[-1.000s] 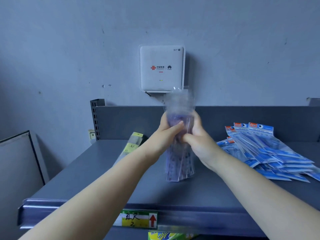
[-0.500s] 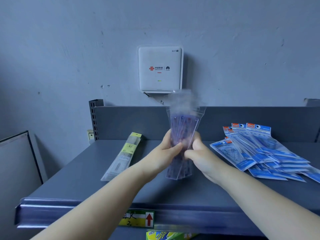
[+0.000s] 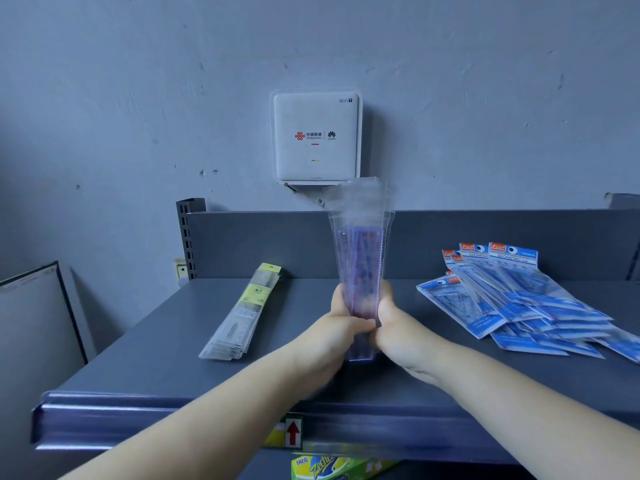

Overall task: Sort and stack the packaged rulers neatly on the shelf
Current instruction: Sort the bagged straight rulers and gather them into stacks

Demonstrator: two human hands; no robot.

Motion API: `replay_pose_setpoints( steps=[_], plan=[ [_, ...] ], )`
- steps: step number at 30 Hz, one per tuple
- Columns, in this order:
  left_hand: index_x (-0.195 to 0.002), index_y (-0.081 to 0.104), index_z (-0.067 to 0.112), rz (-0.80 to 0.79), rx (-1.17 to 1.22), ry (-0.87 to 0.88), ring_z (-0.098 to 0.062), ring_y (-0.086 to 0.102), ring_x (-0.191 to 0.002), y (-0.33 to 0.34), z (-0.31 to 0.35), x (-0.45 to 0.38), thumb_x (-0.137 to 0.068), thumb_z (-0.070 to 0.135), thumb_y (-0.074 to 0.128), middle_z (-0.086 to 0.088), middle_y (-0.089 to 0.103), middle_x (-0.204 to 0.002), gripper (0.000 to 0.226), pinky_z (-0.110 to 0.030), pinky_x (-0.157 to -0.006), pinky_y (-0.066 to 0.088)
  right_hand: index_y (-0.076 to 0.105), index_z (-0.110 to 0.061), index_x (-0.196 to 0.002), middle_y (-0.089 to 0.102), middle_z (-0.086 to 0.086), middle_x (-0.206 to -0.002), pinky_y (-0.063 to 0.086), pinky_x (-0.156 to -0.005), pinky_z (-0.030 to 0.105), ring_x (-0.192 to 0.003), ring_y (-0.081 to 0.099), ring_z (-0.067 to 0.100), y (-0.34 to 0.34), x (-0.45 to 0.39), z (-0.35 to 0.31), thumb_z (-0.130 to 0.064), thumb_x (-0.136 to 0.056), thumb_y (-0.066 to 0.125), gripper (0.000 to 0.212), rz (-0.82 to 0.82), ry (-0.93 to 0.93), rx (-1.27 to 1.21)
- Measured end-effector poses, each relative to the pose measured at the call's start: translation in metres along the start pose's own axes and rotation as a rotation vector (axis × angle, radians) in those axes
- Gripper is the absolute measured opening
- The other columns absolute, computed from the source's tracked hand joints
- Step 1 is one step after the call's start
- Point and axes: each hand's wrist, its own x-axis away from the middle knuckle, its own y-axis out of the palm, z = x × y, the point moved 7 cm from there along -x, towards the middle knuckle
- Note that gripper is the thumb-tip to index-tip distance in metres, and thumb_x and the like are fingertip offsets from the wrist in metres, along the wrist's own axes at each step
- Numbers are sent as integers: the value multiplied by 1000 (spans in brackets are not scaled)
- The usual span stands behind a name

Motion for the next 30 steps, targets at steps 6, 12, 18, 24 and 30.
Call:
replay_pose_setpoints(
  steps=[6,12,18,24,30],
  plan=[
    [-127,39,36,103,-39,176,15,56,-94,-16,50,-7,-97,13,44,16,56,-116,39,0,-76,41,27,-36,-132,62,-9,-101,43,-69,22,-89,57,9,-1,9,-43,23,-75,32,82,-5,-143,-79],
    [-143,30,33,245,-57,239,5,57,-106,-15,73,-20,-96,49,32,15,61,-117,49,-15,-91,40,49,-21,-116,63,-1,-96,45,-82,31,-93,59,16,-5,0,-73,-9,-74,44,44,92,-200,-425],
    [-145,28,28,277,-163,199,-10,37,-134,-27,72,-34,-100,43,24,11,40,-139,47,-26,-105,32,36,-21,-121,58,-3,-91,47,-59,11,-73,56,3,-7,-3,-80,7,-89,40,43,126,-241,-204],
    [-115,60,32,196,-151,99,-8,57,-116,-23,46,-17,-89,68,22,11,66,-115,58,-28,-107,37,31,-24,-128,58,-3,-90,42,-61,13,-76,53,5,-3,2,-63,13,-83,36,59,57,-191,-50],
    [-135,44,23,96,-151,95,-15,53,-123,-10,37,-16,-78,73,32,-2,59,-129,76,-43,-111,35,35,-17,-124,53,0,-81,39,-45,10,-56,53,-3,-2,0,-52,18,-82,30,55,65,-123,-127]
  ],
)
